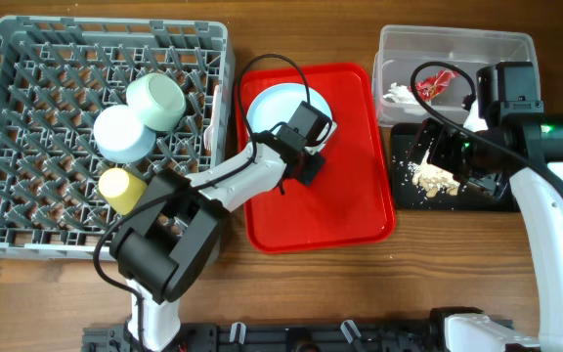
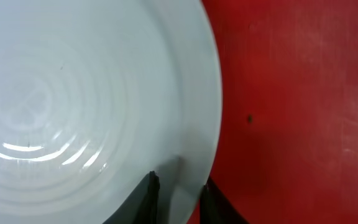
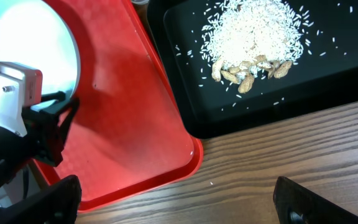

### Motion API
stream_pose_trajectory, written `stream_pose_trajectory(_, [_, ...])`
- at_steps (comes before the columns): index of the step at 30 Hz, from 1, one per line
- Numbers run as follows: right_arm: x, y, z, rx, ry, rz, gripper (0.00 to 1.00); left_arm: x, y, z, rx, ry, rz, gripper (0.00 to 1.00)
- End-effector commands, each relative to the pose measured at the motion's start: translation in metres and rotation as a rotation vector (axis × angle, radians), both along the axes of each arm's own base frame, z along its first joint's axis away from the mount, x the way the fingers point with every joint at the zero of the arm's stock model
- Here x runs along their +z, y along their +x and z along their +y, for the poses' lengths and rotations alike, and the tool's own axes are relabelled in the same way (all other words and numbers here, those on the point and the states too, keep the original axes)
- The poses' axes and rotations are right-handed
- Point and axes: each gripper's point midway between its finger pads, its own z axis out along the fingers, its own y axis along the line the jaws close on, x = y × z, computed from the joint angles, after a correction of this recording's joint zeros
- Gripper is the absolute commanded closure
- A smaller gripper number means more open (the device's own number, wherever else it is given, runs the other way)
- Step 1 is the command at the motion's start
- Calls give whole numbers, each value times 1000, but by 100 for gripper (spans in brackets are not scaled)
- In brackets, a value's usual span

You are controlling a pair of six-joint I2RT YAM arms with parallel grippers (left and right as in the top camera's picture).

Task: Sort waste into correct bins and load items into the dishwasher rack
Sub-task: 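Grasp the light-blue plate on the tray with the left gripper, then stand the plate upright at the rack's right edge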

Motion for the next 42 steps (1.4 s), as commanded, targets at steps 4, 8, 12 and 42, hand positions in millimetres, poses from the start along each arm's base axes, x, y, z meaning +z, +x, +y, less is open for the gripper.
stream_pose_trajectory(4, [6,1,1,7,7,-17,0,4,-17,-20,-59,-6,-2,96])
stream_pose_trajectory(8, [6,0,1,7,7,-12,0,58,-12,-30,-51,-93,-88,96])
stream_pose_trajectory(12, [6,-1,1,6,7,-9,0,171,-6,-22,7,-329,-222,96])
stream_pose_trajectory(42, [6,-1,1,5,7,-10,1,253,72,161,337,-1036,14,96])
